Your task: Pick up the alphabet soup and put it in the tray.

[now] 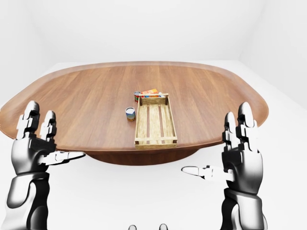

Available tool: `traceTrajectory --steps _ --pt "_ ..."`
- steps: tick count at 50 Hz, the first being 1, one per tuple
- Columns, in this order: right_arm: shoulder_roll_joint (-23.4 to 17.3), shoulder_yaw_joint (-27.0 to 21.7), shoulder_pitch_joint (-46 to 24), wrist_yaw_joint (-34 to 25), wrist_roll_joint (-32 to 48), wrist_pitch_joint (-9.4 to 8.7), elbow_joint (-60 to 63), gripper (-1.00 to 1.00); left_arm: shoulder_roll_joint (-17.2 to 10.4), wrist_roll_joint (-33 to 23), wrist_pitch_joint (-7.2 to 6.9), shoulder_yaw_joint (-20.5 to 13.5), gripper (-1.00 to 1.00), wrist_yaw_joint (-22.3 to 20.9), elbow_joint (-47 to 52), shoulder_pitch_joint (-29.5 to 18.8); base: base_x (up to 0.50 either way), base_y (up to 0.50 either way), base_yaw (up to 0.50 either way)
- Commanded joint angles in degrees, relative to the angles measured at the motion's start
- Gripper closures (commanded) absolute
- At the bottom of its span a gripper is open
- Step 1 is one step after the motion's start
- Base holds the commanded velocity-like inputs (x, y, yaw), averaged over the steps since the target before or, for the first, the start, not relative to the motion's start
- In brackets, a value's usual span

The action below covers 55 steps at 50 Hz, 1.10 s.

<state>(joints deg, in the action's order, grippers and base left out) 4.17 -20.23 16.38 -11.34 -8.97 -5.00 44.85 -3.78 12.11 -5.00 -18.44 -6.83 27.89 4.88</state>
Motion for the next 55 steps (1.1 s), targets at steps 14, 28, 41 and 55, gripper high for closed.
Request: traceTrajectory --steps 14,28,41,55 --pt "0.9 -0.9 0.4 -2.7 -1.2 0.00 1.9 -1.00 -0.5 1.8 0.00 -2.4 -1.00 -0.1 2.8 -0.6 0.50 0.00 0.00" --pt "0.4 0.5 -0.2 -1.9 -1.4 0.00 0.2 -1.00 -0.4 1.7 0.00 -2.4 -1.00 -0.3 3.1 -0.6 0.50 -0.13 0.00" --pt "0.1 1.4 0.3 -2.2 0.1 0.00 0.5 -1.00 -0.5 2.0 0.00 -2.9 -1.00 -0.4 3.6 -0.7 0.50 -0.28 0.00" --pt "0.2 2.2 0.5 -2.2 1.2 0.00 0.3 -1.00 -0.8 3.1 0.00 -4.0 -1.00 -0.2 4.4 -0.9 0.50 0.00 0.00"
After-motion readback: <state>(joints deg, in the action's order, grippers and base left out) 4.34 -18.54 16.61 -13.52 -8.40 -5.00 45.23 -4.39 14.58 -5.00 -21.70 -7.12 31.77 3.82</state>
